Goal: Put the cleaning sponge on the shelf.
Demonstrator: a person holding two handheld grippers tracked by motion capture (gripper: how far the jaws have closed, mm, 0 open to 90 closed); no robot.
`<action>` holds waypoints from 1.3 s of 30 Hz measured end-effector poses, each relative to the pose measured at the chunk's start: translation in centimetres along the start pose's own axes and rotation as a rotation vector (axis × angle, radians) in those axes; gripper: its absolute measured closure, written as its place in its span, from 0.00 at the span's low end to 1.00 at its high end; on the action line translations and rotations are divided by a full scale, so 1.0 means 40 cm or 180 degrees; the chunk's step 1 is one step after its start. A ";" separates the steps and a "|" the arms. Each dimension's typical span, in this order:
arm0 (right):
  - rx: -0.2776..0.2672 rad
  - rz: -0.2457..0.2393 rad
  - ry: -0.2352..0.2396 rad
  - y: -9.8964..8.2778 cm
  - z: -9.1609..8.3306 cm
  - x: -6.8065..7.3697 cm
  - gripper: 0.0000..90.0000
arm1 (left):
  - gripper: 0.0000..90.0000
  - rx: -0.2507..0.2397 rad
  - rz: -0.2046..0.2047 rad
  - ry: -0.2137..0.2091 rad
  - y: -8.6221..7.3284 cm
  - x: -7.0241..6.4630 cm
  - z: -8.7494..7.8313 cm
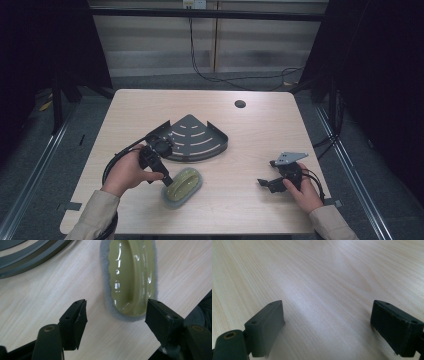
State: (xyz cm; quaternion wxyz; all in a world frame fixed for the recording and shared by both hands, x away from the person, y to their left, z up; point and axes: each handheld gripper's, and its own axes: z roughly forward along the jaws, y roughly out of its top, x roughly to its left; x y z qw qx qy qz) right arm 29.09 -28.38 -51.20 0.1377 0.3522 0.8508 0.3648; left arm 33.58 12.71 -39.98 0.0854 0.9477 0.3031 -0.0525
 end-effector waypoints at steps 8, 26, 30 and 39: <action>-0.0004 0.0002 0.0007 0.000 0.000 0.000 0.13 | 0.41 0.0104 0.0004 -0.0050 0.037 -0.023 0.020; -0.0001 -0.0003 0.0001 0.000 0.000 0.000 0.13 | 0.53 0.0233 0.0067 -0.0069 0.075 -0.050 0.068; -0.0002 -0.0010 0.0000 0.000 0.000 0.000 0.13 | 0.57 0.0284 0.0119 -0.0055 0.081 -0.057 0.076; -0.0004 0.0001 0.0006 0.000 0.000 0.000 0.13 | 0.73 0.0397 0.0121 -0.0053 0.091 -0.065 0.091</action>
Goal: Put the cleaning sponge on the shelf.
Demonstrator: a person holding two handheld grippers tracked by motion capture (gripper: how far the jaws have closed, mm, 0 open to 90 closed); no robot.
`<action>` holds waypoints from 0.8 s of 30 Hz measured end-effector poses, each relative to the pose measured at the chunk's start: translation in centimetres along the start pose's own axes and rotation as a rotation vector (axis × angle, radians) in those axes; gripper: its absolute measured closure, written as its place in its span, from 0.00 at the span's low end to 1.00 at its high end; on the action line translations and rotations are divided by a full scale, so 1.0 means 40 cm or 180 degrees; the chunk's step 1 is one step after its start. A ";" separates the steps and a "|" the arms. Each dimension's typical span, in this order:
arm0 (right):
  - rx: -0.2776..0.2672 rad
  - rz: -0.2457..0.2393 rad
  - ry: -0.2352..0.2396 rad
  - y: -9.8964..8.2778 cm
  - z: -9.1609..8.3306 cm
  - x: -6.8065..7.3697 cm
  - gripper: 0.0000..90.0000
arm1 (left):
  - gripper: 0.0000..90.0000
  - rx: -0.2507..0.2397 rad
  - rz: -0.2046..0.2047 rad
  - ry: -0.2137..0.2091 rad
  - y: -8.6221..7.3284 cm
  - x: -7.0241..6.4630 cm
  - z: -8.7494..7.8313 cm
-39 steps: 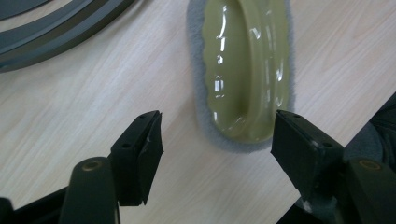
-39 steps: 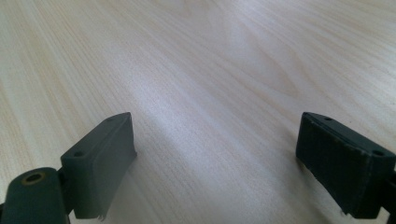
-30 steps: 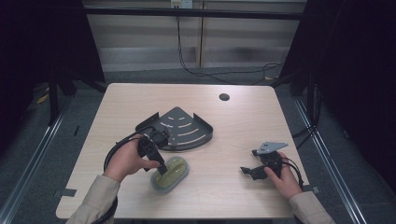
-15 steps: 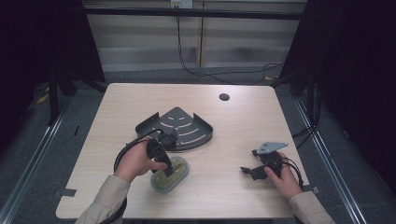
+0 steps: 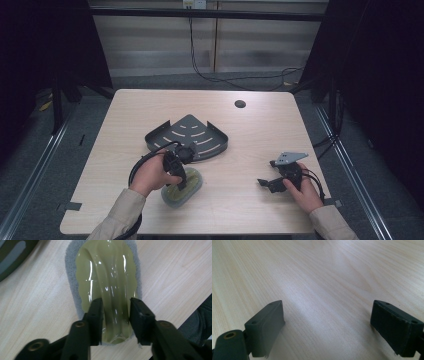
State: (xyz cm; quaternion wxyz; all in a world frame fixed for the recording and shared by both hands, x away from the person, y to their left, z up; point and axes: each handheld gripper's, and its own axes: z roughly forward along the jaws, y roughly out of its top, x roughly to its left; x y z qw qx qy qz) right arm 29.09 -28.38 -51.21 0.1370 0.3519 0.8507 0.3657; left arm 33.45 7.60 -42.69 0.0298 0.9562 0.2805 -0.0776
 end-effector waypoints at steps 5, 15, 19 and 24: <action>-0.0001 -0.0003 0.0000 0.000 0.000 0.000 0.13 | 0.78 0.0049 -0.0057 0.0004 -0.002 0.002 -0.002; -0.0001 0.0000 0.0001 0.000 0.000 0.000 0.13 | 0.79 0.0060 -0.0138 -0.0009 -0.019 0.016 -0.027; 0.0000 0.0000 0.0001 0.000 0.000 0.000 0.13 | 0.79 0.0050 -0.0176 -0.0008 -0.026 0.022 -0.042; 0.0000 0.0001 0.0001 0.000 0.000 0.000 0.13 | 0.79 -0.0005 -0.0289 -0.0063 -0.038 0.035 -0.064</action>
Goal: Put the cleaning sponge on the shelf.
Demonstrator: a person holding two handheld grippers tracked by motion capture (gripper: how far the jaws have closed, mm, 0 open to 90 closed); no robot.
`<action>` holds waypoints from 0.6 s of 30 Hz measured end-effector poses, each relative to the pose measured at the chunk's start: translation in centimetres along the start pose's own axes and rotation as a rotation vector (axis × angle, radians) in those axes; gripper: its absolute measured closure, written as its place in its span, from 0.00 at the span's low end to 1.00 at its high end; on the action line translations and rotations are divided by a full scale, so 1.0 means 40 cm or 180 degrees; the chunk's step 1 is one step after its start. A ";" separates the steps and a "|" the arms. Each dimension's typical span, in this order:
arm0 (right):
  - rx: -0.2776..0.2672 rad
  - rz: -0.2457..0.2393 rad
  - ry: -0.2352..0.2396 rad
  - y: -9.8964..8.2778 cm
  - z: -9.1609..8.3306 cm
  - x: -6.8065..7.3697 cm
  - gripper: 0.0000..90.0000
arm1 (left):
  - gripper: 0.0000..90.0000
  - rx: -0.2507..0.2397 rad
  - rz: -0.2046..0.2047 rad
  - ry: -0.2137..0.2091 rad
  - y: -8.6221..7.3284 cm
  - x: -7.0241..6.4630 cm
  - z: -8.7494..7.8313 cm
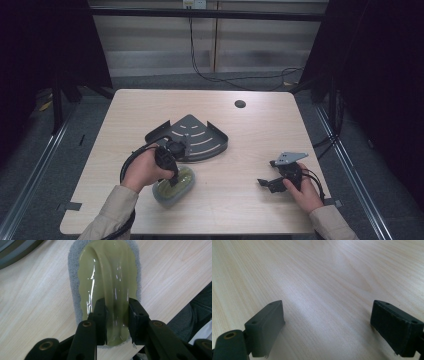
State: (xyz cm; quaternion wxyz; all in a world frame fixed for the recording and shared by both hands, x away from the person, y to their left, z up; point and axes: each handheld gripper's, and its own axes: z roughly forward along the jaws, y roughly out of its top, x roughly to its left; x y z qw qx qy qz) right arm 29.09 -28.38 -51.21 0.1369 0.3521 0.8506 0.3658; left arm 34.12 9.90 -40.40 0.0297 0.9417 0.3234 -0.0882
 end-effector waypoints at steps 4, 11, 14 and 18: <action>-0.0001 -0.0004 0.0001 0.000 0.000 0.000 0.13 | 0.79 -0.0017 -0.0064 -0.0014 -0.010 0.016 -0.021; -0.0005 0.0004 0.0000 0.000 0.000 0.000 0.13 | 0.79 -0.0029 -0.0164 0.0015 -0.020 0.038 -0.054; -0.0011 -0.0003 -0.0001 0.000 0.000 0.000 0.13 | 0.79 -0.0029 -0.0190 0.0021 -0.022 0.046 -0.069; -0.0011 -0.0003 -0.0001 0.000 0.000 -0.001 0.13 | 0.79 -0.0031 -0.0225 0.0042 -0.021 0.055 -0.089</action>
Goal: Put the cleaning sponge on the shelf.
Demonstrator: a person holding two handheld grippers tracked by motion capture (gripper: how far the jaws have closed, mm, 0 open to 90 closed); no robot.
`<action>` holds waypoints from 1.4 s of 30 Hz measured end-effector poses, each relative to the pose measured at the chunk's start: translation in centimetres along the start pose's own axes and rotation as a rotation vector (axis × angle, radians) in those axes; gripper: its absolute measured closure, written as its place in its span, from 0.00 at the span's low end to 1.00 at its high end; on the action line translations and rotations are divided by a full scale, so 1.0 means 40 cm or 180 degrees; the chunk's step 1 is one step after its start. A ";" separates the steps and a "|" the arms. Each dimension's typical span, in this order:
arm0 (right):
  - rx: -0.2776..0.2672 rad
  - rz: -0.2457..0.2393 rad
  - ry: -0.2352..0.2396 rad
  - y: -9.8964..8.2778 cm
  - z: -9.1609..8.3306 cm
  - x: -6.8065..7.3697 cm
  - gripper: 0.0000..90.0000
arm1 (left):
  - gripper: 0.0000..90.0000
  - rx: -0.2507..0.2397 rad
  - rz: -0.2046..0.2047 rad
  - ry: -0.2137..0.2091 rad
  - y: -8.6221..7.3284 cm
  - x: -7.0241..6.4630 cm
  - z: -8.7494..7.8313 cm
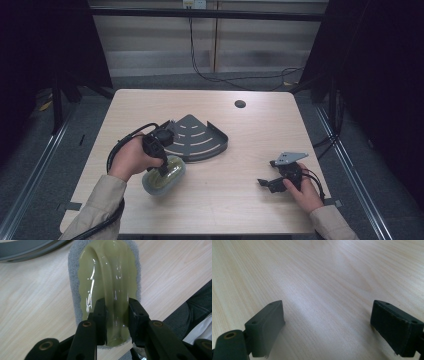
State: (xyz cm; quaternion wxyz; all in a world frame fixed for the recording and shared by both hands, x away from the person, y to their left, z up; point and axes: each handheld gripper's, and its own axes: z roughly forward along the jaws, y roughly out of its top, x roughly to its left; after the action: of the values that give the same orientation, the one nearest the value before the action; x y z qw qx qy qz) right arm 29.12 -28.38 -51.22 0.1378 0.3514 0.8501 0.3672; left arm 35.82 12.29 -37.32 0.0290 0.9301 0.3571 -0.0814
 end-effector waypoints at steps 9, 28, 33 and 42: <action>0.0001 0.0003 0.0002 0.000 0.000 0.000 0.13 | 0.79 -0.0078 -0.0067 0.0000 0.005 0.023 -0.043; 0.0000 0.0003 0.0002 0.000 0.000 0.000 0.13 | 0.79 -0.0221 -0.0273 0.0007 0.021 0.103 -0.088; 0.0003 0.0007 -0.0001 0.000 0.000 0.000 0.13 | 0.79 -0.0231 -0.0284 0.0054 0.037 0.119 -0.103; 0.0003 0.0008 -0.0002 0.000 0.000 0.000 0.13 | 0.79 -0.0237 -0.0330 0.0108 0.058 0.133 -0.122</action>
State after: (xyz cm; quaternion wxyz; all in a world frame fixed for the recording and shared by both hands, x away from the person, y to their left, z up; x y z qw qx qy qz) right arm 29.11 -28.39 -51.20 0.1373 0.3526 0.8498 0.3668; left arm 41.90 14.60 -33.44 0.0533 0.9098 0.4081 -0.0536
